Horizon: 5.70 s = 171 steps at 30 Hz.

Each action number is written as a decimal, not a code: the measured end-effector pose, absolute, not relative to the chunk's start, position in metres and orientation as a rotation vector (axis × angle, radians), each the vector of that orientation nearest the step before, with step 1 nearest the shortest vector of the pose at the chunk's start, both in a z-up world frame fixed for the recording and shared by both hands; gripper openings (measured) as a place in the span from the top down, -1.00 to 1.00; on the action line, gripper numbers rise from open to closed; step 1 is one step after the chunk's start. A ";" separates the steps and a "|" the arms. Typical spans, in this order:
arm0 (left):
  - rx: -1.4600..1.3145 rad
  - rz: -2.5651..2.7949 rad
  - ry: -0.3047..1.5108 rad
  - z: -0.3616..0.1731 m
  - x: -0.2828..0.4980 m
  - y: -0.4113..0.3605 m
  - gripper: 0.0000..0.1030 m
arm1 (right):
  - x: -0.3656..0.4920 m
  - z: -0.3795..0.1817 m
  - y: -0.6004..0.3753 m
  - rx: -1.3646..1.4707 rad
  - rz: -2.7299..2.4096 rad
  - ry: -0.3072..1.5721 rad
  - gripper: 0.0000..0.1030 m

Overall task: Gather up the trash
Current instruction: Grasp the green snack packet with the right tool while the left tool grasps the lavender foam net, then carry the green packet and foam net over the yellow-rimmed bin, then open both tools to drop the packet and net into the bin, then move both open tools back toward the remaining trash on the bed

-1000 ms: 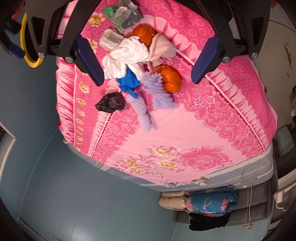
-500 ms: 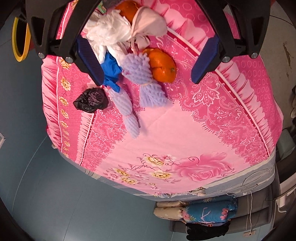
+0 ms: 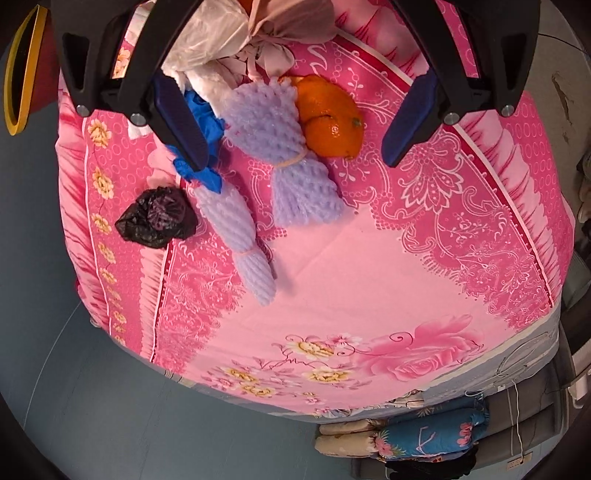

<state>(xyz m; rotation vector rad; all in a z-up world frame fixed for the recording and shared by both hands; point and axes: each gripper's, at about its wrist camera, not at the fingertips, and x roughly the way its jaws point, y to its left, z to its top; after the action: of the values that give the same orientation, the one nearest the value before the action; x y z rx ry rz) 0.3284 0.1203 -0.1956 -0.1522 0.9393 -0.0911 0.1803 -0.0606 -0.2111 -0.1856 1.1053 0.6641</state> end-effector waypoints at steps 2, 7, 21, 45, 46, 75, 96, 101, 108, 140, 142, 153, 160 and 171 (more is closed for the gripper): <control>-0.151 -0.093 0.955 -0.202 0.332 0.117 -0.77 | 0.182 -0.216 -0.057 -0.194 0.661 1.108 -0.57; -0.139 -0.103 0.988 -0.213 0.335 0.108 -0.40 | 0.186 -0.226 -0.050 -0.205 0.644 1.115 -0.43; -0.179 -0.171 0.962 -0.207 0.325 0.108 0.66 | 0.196 -0.226 -0.058 -0.135 0.613 1.094 0.38; -0.300 -0.243 0.849 -0.150 0.282 0.132 0.69 | 0.163 -0.155 -0.087 -0.096 0.710 0.902 0.48; -0.298 -0.246 0.841 -0.147 0.279 0.131 0.69 | 0.161 -0.152 -0.089 -0.096 0.708 0.898 0.49; -0.286 -0.414 0.719 -0.097 0.215 0.074 0.69 | 0.110 -0.033 -0.176 -0.008 0.482 0.694 0.48; -0.157 -0.588 0.693 -0.054 0.181 -0.043 0.68 | 0.071 0.045 -0.322 0.172 0.185 0.467 0.48; -0.121 -0.633 0.713 -0.056 0.178 -0.075 0.68 | 0.059 0.054 -0.347 0.194 0.105 0.442 0.48; -0.075 -0.715 0.731 -0.058 0.164 -0.121 0.68 | 0.041 0.062 -0.377 0.216 0.026 0.410 0.48; 0.109 -0.910 0.863 -0.098 0.118 -0.231 0.66 | 0.034 0.049 -0.422 0.304 -0.053 0.449 0.45; 0.108 -0.914 0.867 -0.100 0.118 -0.232 0.65 | 0.032 0.049 -0.420 0.310 -0.056 0.444 0.43; 0.095 -0.925 0.832 -0.094 0.114 -0.226 -0.03 | 0.025 0.052 -0.427 0.339 -0.109 0.399 -0.05; 0.078 -0.901 0.803 -0.088 0.114 -0.213 -0.44 | 0.015 0.053 -0.434 0.355 -0.124 0.357 -0.21; 0.045 -0.764 0.772 -0.079 0.135 -0.168 -0.66 | 0.011 0.058 -0.427 0.354 -0.039 0.280 -0.46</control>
<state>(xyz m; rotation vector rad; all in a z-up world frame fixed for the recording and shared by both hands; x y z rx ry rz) 0.1351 -0.1677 -0.0793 0.0452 0.7717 -0.7643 0.0107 -0.4271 0.0579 0.3538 0.2800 -0.0387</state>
